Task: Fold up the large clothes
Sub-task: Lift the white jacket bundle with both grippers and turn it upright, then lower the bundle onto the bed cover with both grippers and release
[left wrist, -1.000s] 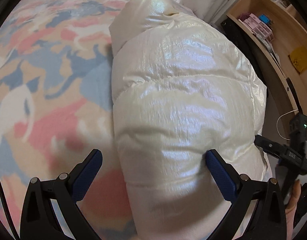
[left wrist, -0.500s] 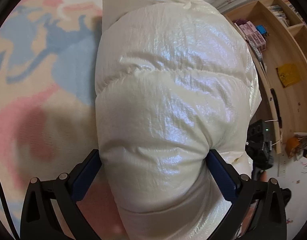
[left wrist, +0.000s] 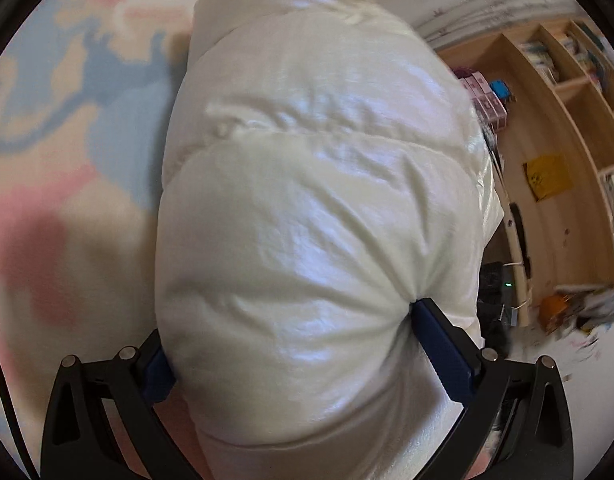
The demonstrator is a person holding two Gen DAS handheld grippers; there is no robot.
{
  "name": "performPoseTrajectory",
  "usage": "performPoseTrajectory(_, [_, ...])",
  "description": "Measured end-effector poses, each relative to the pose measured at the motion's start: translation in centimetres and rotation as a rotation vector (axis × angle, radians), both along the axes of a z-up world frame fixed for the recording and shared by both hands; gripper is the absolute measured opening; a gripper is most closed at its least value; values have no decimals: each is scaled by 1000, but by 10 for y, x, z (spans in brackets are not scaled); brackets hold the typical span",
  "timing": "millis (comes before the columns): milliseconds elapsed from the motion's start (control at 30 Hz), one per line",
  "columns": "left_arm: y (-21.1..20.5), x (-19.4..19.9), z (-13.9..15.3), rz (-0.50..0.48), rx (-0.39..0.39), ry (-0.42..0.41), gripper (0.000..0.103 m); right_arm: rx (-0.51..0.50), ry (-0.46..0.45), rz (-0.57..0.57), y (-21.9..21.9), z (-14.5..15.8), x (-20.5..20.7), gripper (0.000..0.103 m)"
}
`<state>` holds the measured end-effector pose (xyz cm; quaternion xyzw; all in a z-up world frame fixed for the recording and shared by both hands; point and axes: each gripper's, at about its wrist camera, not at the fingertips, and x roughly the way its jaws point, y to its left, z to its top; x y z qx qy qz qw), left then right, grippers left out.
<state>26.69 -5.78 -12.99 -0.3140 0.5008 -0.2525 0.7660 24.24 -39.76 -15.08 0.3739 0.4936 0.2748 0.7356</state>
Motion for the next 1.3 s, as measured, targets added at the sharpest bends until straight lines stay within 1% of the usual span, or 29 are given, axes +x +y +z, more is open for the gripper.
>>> performPoseTrajectory(33, [1,-2,6,4,16,-21,100,1,-16,-1,1,5,-2,73])
performPoseTrajectory(67, [2,-4,11,6,25,-34,99,5,-38,-3,3,10,-7,66])
performPoseTrajectory(100, [4,-7,17,6,34,-45,98,12,-55,-8,5,14,-12,61])
performPoseTrajectory(200, [12,-13,37,12,48,-76,98,30,-104,-11,16,28,-28,56])
performPoseTrajectory(400, [57,-36,92,40,58,-117,98,44,-192,7,60,68,-43,55])
performPoseTrajectory(600, [135,-49,159,102,88,-184,98,61,-283,64,127,120,-40,55])
performPoseTrajectory(667, [168,-47,182,120,109,-207,98,77,-307,80,151,133,-31,55])
performPoseTrajectory(733, [192,-35,203,134,135,-229,98,103,-322,93,179,145,-14,55])
performPoseTrajectory(833, [236,-20,221,154,161,-261,98,131,-346,110,220,156,14,55])
performPoseTrajectory(900, [268,0,231,161,173,-287,98,138,-369,120,250,164,34,55])
performPoseTrajectory(1000, [316,29,230,174,185,-319,98,147,-400,131,293,165,68,55])
performPoseTrajectory(1067, [342,45,215,189,183,-323,98,142,-415,134,321,156,95,55])
performPoseTrajectory(1133, [371,74,190,201,179,-313,98,133,-417,134,345,143,117,55])
performPoseTrajectory(1167, [381,84,181,201,179,-309,98,123,-417,135,359,134,130,55])
performPoseTrajectory(1267, [408,116,143,205,188,-279,98,99,-412,137,389,105,158,55])
performPoseTrajectory(1300, [413,136,128,210,197,-269,98,93,-406,137,399,93,168,55])
